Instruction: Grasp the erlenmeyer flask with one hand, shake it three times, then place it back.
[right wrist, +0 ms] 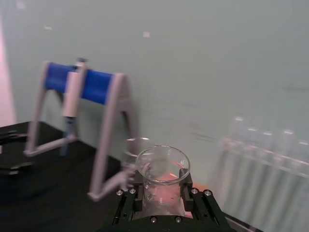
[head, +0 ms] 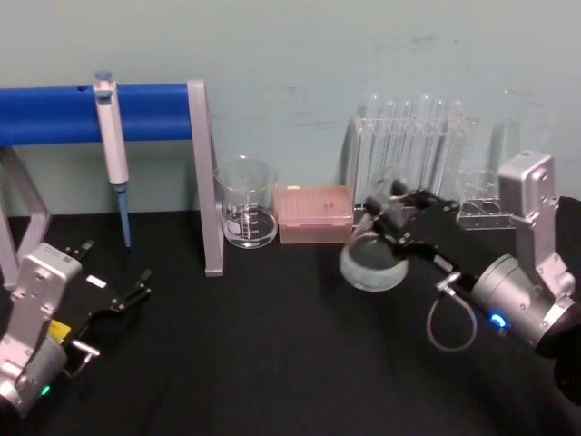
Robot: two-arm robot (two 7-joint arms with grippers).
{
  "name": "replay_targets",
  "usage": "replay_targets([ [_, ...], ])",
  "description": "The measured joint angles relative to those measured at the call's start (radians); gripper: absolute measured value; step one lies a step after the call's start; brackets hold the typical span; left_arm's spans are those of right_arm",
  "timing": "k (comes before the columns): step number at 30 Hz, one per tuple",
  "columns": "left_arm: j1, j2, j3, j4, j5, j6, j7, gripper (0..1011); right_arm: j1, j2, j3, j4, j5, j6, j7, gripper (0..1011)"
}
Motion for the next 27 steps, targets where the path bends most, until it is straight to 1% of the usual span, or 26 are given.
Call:
replay_targets([
  [1,0.0,0.0,0.0,0.0,0.0,0.0,0.0,1001,-0.003,0.005,-0.012,-0.009,0.007,-0.001,0.019,449],
  [4,0.0,0.0,0.0,0.0,0.0,0.0,0.0,1001,-0.008,0.015,-0.032,-0.023,0.018,-0.004,0.046,449],
  [5,0.0,0.0,0.0,0.0,0.0,0.0,0.0,1001,-0.011,0.02,-0.045,-0.031,0.025,-0.006,0.064,449],
  [7,0.0,0.0,0.0,0.0,0.0,0.0,0.0,1001,-0.013,0.026,-0.055,-0.038,0.032,-0.009,0.079,449],
  [10,0.0,0.0,0.0,0.0,0.0,0.0,0.0,1001,-0.018,0.041,-0.083,-0.058,0.05,-0.014,0.117,449],
  [11,0.0,0.0,0.0,0.0,0.0,0.0,0.0,1001,-0.018,0.041,-0.083,-0.058,0.05,-0.014,0.117,449],
  [15,0.0,0.0,0.0,0.0,0.0,0.0,0.0,1001,-0.022,0.057,-0.111,-0.076,0.068,-0.021,0.151,449],
  [20,0.0,0.0,0.0,0.0,0.0,0.0,0.0,1001,-0.022,0.068,-0.129,-0.086,0.08,-0.024,0.161,449],
  [27,0.0,0.0,0.0,0.0,0.0,0.0,0.0,1001,-0.022,0.082,-0.147,-0.094,0.093,-0.027,0.152,449],
])
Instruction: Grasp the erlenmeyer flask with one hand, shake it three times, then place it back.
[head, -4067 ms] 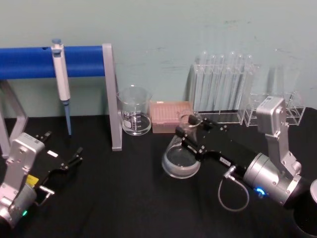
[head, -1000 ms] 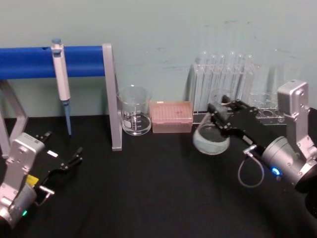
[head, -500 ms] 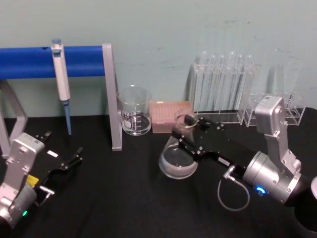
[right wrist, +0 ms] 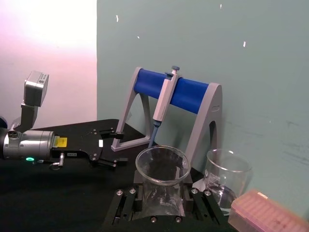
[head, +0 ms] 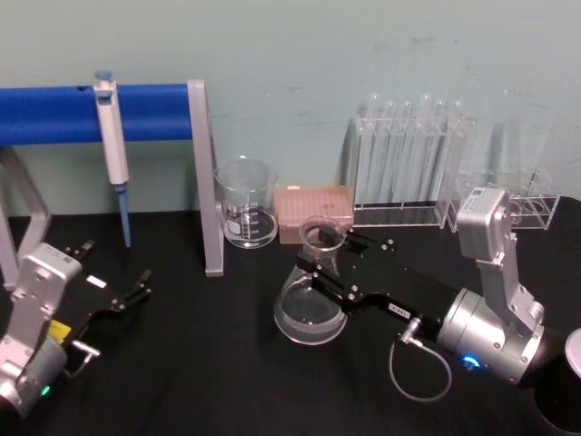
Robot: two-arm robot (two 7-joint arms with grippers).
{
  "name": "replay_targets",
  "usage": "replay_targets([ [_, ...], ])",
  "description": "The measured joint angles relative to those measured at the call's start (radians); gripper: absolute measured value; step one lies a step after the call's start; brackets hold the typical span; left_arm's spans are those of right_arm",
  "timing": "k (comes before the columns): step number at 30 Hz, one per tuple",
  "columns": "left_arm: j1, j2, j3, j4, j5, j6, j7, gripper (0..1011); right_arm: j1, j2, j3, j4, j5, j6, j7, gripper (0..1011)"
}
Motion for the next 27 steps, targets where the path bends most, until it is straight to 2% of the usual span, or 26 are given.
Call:
replay_targets([
  [7,0.0,0.0,0.0,0.0,0.0,0.0,0.0,1001,-0.001,0.004,-0.004,-0.003,0.004,-0.002,-0.037,449],
  [12,0.0,0.0,0.0,0.0,0.0,0.0,0.0,1001,-0.002,-0.001,0.009,0.0,0.003,-0.002,-0.075,449],
  [18,0.0,0.0,0.0,0.0,0.0,0.0,0.0,1001,-0.003,-0.012,0.041,0.017,-0.01,0.008,-0.134,449],
  [27,0.0,0.0,0.0,0.0,0.0,0.0,0.0,1001,0.004,-0.033,0.111,0.062,-0.046,0.025,-0.229,449],
])
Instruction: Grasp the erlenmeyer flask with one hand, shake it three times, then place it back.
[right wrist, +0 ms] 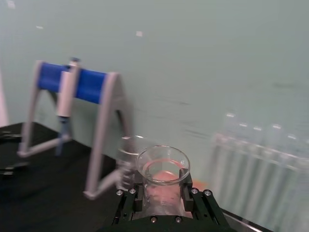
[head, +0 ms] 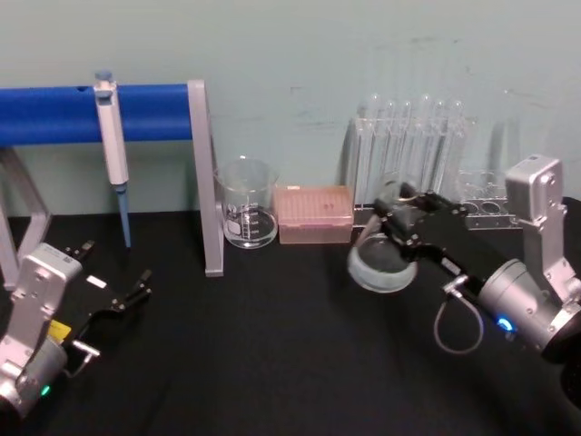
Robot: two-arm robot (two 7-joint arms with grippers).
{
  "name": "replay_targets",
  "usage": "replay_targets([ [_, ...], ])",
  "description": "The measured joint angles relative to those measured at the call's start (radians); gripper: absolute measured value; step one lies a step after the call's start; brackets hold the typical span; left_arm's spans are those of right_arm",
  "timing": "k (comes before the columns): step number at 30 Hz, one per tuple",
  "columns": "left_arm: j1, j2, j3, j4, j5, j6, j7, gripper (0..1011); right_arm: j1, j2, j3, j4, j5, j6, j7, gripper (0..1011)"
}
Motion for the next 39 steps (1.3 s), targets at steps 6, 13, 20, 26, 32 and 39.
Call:
replay_targets([
  [6,0.0,0.0,0.0,0.0,0.0,0.0,0.0,1001,0.003,-0.009,0.043,0.024,-0.027,0.011,-0.049,449],
  [13,0.0,0.0,0.0,0.0,0.0,0.0,0.0,1001,0.001,-0.017,0.078,0.04,-0.05,0.016,-0.075,449],
  [20,0.0,0.0,0.0,0.0,0.0,0.0,0.0,1001,-0.003,-0.029,0.096,0.043,-0.06,0.016,-0.066,449],
  [26,0.0,0.0,0.0,0.0,0.0,0.0,0.0,1001,-0.007,-0.037,0.091,0.035,-0.062,0.012,-0.024,449],
  [32,0.0,0.0,0.0,0.0,0.0,0.0,0.0,1001,-0.013,-0.037,0.062,0.016,-0.058,0.006,0.03,449],
  [39,0.0,0.0,0.0,0.0,0.0,0.0,0.0,1001,-0.02,-0.028,0.018,-0.002,-0.043,0.002,0.083,449],
])
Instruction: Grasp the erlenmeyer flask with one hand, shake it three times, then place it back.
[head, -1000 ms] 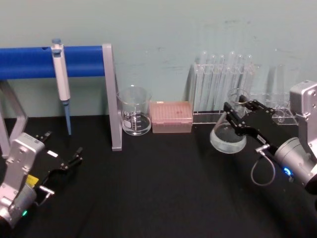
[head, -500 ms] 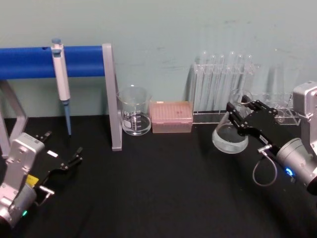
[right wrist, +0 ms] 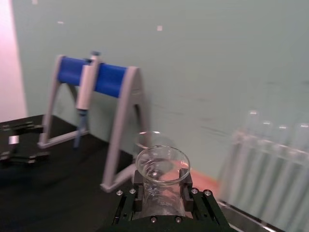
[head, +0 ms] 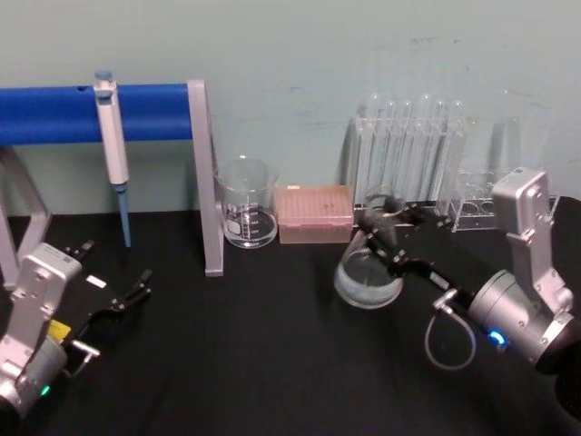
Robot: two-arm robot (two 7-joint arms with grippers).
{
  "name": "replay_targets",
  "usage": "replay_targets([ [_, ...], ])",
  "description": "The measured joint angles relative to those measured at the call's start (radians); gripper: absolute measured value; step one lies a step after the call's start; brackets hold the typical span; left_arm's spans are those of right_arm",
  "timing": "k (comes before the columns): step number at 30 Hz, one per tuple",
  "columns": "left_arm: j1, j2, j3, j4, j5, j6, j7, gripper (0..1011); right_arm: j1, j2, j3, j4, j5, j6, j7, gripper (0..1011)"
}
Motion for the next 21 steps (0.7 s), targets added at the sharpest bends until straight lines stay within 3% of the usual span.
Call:
replay_targets([
  [11,0.0,0.0,0.0,0.0,0.0,0.0,0.0,1001,-0.005,0.027,-0.063,-0.027,0.041,-0.013,0.072,449],
  [21,0.0,0.0,0.0,0.0,0.0,0.0,0.0,1001,0.002,0.043,-0.088,-0.032,0.063,-0.021,0.08,449],
])
